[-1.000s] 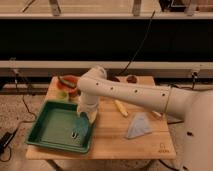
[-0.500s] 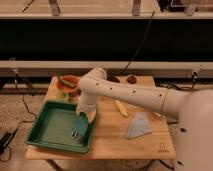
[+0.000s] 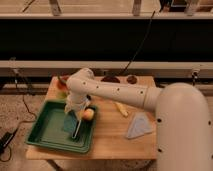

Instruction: Wipe tray with sponge

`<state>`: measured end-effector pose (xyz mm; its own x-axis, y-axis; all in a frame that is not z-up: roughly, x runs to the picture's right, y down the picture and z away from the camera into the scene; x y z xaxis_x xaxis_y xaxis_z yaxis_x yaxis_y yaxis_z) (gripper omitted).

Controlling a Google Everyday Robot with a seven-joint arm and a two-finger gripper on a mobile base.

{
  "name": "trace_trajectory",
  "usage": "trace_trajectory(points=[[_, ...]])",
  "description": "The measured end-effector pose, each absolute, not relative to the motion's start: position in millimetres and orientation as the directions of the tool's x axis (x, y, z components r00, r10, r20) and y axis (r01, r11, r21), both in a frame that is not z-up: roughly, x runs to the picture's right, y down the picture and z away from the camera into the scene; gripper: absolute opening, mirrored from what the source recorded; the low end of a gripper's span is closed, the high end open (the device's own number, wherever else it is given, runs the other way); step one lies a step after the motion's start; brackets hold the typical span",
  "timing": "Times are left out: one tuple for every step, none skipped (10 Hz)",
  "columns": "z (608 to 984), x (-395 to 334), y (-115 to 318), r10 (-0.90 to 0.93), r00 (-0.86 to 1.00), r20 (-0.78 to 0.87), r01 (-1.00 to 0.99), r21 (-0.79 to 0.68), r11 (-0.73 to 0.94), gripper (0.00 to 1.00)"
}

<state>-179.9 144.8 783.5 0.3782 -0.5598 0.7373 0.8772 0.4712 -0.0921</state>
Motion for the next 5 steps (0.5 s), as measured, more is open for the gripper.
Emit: trace_trajectory(points=[[785.5,-193.2,144.9,-0.576,0.360,0.734,0.886,-0.075,0.457,0.00],[787.1,-205.9,146.8,-0.586,0.344,0.734,0.892,-0.061,0.447,0.00],[789.8,-209.9,148.5,-0.590,0.341,0.732,0.894,-0.059,0.443,0.00],[793.8,-213.9,150.0,-0.592,0.343,0.730,0.892,-0.056,0.448,0.00],[796.4,-221.1,152.3,-0.594,0.340,0.729,0.893,-0.051,0.448,0.00]])
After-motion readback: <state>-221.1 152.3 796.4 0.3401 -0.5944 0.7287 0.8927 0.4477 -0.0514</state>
